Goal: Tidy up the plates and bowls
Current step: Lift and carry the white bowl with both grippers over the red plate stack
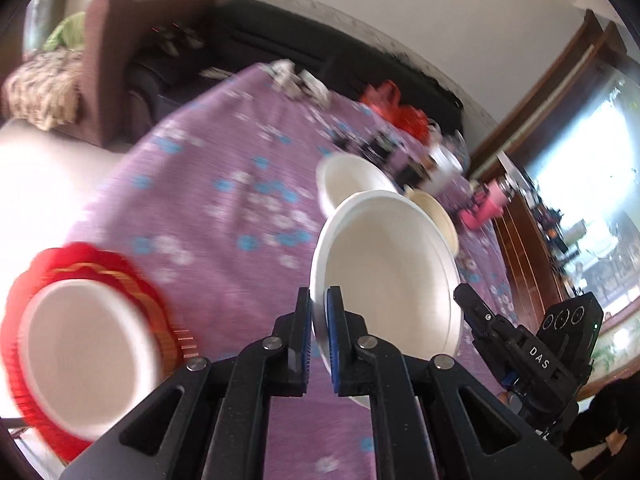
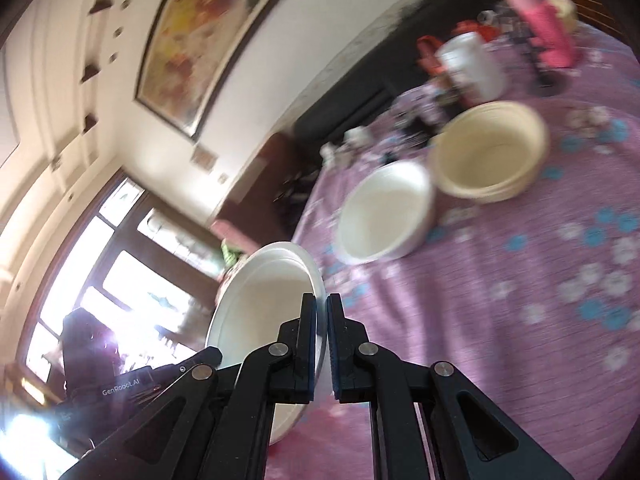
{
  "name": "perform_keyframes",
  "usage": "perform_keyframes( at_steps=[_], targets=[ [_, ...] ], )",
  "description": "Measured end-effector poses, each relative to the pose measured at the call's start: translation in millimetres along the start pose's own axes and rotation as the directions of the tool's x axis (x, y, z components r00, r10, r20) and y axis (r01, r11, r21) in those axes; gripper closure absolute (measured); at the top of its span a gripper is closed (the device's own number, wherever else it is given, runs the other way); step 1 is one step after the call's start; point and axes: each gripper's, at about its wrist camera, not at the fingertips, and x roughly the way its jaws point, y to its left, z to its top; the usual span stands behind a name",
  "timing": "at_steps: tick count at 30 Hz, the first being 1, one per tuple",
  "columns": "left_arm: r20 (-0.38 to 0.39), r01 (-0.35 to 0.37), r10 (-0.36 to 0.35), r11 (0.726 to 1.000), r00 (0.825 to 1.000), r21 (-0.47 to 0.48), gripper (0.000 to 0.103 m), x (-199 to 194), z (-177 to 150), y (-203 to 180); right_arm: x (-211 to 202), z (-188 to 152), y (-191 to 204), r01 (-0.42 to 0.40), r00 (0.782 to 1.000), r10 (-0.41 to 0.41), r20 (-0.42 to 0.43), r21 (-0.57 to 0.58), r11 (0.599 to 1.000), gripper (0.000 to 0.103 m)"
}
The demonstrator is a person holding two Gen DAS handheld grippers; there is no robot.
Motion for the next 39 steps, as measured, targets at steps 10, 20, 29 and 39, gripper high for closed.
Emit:
perform_keyframes(
  at_steps=[10, 20, 29, 39],
  targets=[
    [0.087, -0.108, 0.112, 0.993, 0.99, -0.056, 0.096, -69.2, -10.1, 73.9, 63.8, -43.1, 74.3, -0.066, 0.992, 0.055, -0.116, -0.097, 0.993, 0.096],
    [0.056, -0.187, 0.194, 0.976, 0.979, -0.111, 0.095, -88.0, -34.0, 134.7, 120.5, -91.8, 101.6, -0.082, 0.966, 0.046, -0.254, -0.133, 0.988, 0.096],
    [0.034, -0.205, 0.212, 0.967, 0.977, -0.152, 0.095, -90.7, -46.1, 165.8, 146.7, -113.2, 111.5, -0.078, 0.952, 0.023, -0.304, -0.168, 0.983, 0.096],
    [-0.01, -0.197, 0.198, 0.965, 0.98, -0.174, 0.095, -83.9, -53.7, 184.8, 164.5, -123.7, 112.6, -0.052, 0.944, -0.012, -0.329, -0.185, 0.981, 0.095]
  ],
)
